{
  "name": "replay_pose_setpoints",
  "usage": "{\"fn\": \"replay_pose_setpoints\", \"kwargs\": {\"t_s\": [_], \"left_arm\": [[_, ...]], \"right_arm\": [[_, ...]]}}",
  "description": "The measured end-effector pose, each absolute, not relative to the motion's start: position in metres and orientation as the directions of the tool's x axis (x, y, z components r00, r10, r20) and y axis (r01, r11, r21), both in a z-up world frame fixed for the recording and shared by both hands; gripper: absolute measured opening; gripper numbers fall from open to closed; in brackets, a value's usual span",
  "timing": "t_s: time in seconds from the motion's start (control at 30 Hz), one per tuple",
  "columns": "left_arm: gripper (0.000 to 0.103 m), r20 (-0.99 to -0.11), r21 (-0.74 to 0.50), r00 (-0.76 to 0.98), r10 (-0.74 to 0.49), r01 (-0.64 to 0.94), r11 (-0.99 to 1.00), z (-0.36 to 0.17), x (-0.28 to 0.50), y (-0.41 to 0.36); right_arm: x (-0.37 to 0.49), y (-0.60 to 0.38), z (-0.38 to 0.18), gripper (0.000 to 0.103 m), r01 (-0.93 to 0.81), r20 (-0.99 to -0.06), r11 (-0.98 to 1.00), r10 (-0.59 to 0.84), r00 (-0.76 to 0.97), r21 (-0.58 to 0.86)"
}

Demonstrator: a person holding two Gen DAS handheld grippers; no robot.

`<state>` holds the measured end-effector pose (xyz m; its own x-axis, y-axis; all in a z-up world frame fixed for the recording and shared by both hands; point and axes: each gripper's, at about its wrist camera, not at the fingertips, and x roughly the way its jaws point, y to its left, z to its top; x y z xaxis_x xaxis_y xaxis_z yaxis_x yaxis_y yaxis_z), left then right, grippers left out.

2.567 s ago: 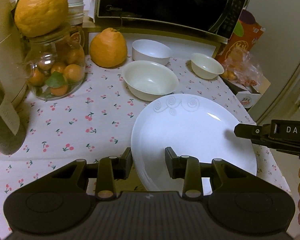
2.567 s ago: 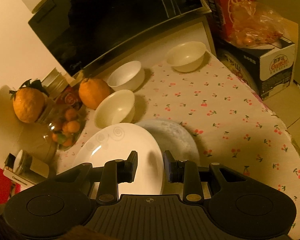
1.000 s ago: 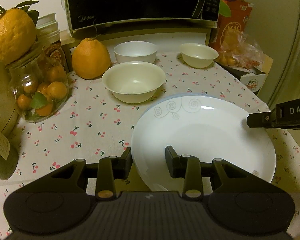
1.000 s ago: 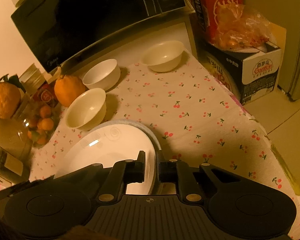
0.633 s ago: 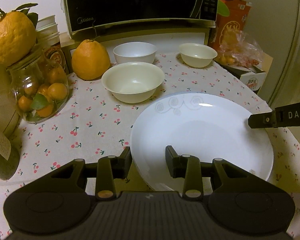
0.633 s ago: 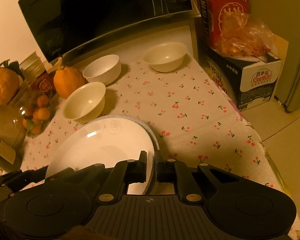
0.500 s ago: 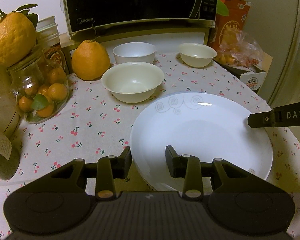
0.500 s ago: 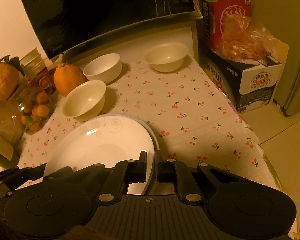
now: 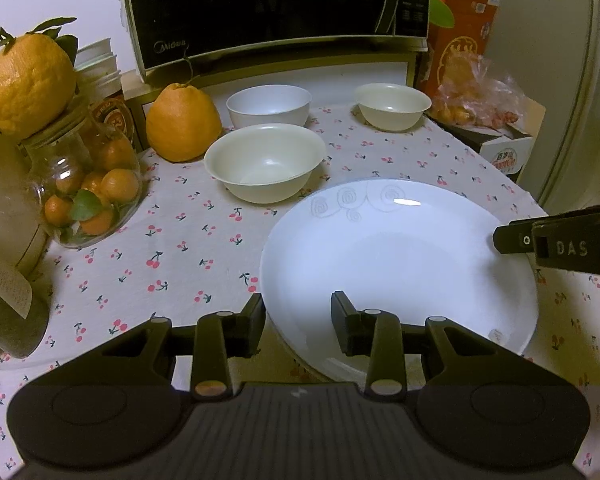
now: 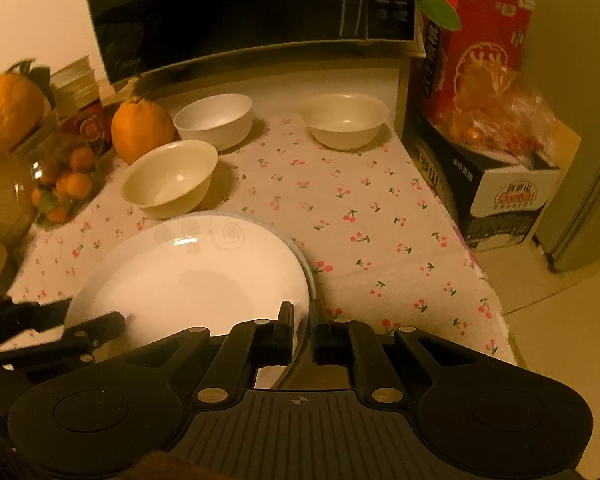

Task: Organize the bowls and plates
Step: 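Lower the white plate onto the plate stack with both grippers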

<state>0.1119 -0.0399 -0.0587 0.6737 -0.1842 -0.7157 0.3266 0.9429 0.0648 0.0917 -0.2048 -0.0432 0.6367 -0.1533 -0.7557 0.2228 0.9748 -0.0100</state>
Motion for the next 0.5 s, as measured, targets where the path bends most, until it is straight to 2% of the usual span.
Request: {"fn": "replay_pose_setpoints", "kwargs": {"t_s": [0.1, 0.5], "left_arm": [[0.031, -0.725, 0.085, 0.667, -0.170, 0.331, 0.940, -0.0605, 0.1096, -0.0416], [0.031, -0.730, 0.052, 0.658, -0.186, 0.325, 0.944, -0.0614, 0.1093, -0.0385]], "right_arm": [[0.0921, -0.2000, -0.0458, 0.009, 0.207, -0.757, 0.977, -0.175, 0.630, -0.054], [0.0923, -0.2014, -0.0457, 0.012, 0.204, -0.758, 0.978, -0.170, 0.629, -0.050]]}}
